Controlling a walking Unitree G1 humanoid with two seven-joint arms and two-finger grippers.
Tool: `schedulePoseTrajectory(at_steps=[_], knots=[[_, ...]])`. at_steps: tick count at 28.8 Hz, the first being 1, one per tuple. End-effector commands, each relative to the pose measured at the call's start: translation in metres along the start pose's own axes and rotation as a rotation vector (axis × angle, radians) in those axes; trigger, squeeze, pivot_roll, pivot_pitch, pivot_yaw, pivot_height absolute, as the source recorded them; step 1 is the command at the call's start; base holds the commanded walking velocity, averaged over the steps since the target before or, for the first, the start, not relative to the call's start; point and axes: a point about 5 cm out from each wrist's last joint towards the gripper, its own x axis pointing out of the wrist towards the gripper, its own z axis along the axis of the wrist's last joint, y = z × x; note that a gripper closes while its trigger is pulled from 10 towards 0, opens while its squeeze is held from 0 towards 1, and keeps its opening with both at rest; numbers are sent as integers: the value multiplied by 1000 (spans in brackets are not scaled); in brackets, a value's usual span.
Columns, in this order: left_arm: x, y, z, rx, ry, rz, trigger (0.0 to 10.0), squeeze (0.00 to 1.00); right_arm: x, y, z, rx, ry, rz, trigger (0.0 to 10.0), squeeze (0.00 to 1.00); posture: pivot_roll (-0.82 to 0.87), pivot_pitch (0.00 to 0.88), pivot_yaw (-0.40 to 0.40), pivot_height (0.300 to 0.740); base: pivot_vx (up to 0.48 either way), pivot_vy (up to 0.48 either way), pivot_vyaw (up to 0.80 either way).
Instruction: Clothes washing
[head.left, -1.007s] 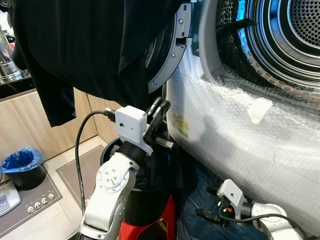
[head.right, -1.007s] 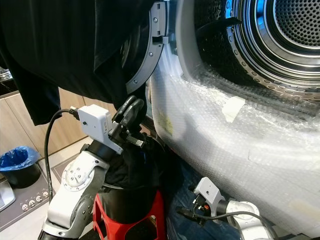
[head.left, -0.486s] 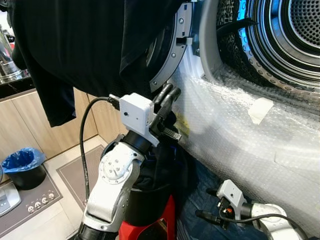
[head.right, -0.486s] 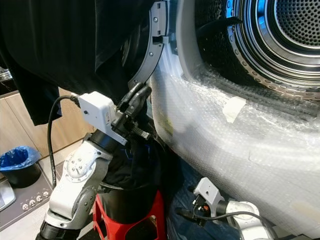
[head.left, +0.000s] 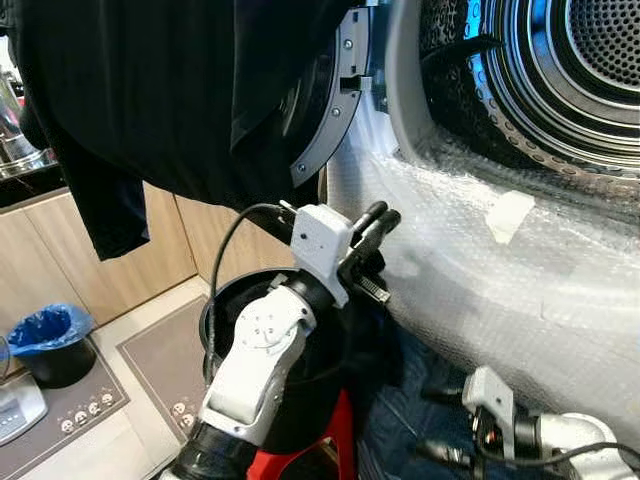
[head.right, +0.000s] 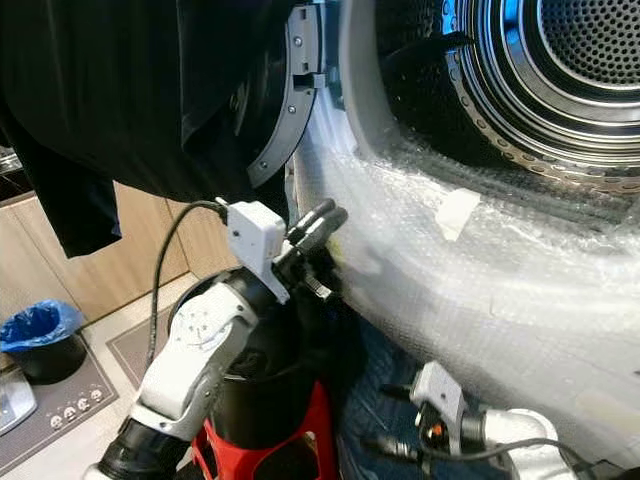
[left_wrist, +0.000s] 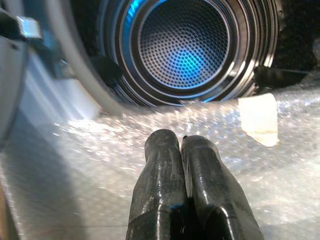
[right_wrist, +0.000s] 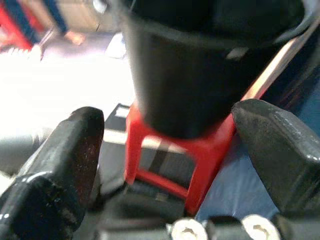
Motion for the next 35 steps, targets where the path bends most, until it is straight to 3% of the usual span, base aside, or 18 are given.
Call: schedulePoseTrajectory(at_steps=[1,12,27,35], knots=[[8,1,12,30,-56,-38,10000,0,0,-3,10,-3,-53,-36,10000,0,-97,0,36,740,0,0,0],[31,-13,-4,-4,-45,-101,10000,0,-3,-3,41,73,-253,-117,10000,0,-123,0,62,740,0,0,0],[52,-32,0,-38,-102,-142,10000,0,18,3,57,128,-348,-219,10000,0,-124,0,69,740,0,0,0],[58,-51,6,-77,-149,-166,10000,0,32,2,62,160,-393,-304,10000,0,-119,0,68,740,0,0,0]])
